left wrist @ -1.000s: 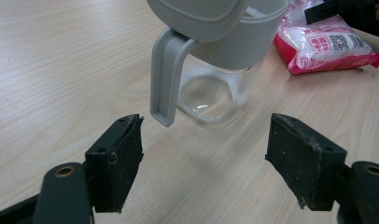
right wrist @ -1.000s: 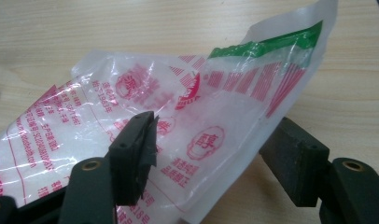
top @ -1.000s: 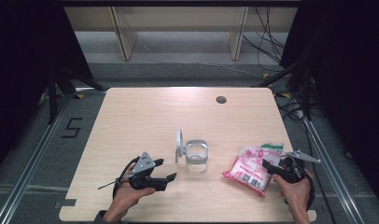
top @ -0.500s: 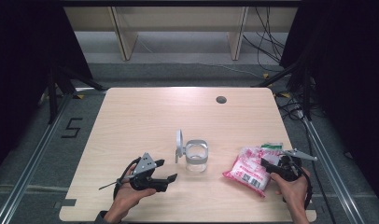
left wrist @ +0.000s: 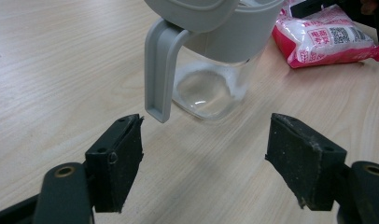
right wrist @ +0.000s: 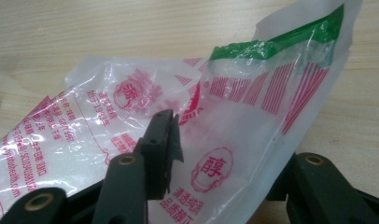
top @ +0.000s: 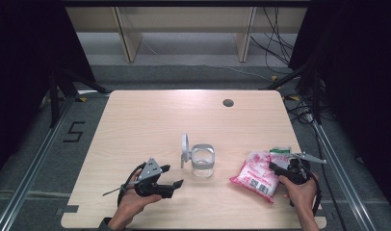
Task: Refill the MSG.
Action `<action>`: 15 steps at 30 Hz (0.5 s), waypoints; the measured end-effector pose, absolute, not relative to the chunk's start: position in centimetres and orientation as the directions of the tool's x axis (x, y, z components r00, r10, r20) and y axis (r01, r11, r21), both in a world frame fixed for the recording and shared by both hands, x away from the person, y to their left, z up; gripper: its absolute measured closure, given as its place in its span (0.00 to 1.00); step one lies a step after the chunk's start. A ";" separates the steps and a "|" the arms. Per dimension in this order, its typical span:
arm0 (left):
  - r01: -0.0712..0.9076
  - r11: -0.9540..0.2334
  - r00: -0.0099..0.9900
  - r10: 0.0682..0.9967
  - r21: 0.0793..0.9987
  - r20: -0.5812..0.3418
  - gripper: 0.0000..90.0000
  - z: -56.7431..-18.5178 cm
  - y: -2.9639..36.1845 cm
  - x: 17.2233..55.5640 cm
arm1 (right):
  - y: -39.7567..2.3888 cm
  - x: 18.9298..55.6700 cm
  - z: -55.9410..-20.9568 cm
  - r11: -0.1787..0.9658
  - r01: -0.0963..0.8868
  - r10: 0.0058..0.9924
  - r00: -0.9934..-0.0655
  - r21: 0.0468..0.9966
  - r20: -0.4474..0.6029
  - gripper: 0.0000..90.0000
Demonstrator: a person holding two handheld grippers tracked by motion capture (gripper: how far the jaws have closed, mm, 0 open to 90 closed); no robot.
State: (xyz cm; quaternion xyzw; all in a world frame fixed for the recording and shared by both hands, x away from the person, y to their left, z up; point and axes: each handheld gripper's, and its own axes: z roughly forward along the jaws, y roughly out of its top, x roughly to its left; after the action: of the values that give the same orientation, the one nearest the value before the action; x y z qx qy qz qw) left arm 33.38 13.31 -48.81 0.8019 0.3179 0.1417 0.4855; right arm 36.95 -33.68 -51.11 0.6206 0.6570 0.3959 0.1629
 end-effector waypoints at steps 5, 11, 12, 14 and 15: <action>0.377 -0.312 0.754 0.650 0.872 -0.093 0.29 -48.7 13.4 33.3 | -33.9 37.0 -51.1 -0.030 0.687 0.939 -0.230 0.726 0.256 0.76; 0.394 -0.299 0.745 0.657 0.869 -0.112 0.29 -48.8 13.2 33.2 | -33.5 36.6 -50.7 -0.020 0.680 0.926 -0.263 0.733 0.270 1.00; 0.394 -0.299 0.745 0.657 0.869 -0.112 0.29 -48.8 13.2 33.2 | -33.5 36.6 -50.7 -0.020 0.680 0.926 -0.263 0.733 0.270 1.00; 0.390 -0.304 0.749 0.654 0.869 -0.107 0.29 -48.7 13.3 33.2 | -33.5 36.6 -50.6 0.008 0.666 0.927 -0.285 0.746 0.244 1.00; 0.392 -0.301 0.748 0.655 0.869 -0.111 0.29 -48.7 13.3 33.1 | -33.5 36.6 -50.6 0.008 0.666 0.927 -0.285 0.746 0.244 1.00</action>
State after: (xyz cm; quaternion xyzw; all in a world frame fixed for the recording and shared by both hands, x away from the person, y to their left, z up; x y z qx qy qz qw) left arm 33.14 13.26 -48.67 0.7954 0.3290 0.1334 0.4912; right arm 36.61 -33.52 -50.59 0.5759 0.6916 0.4052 0.1611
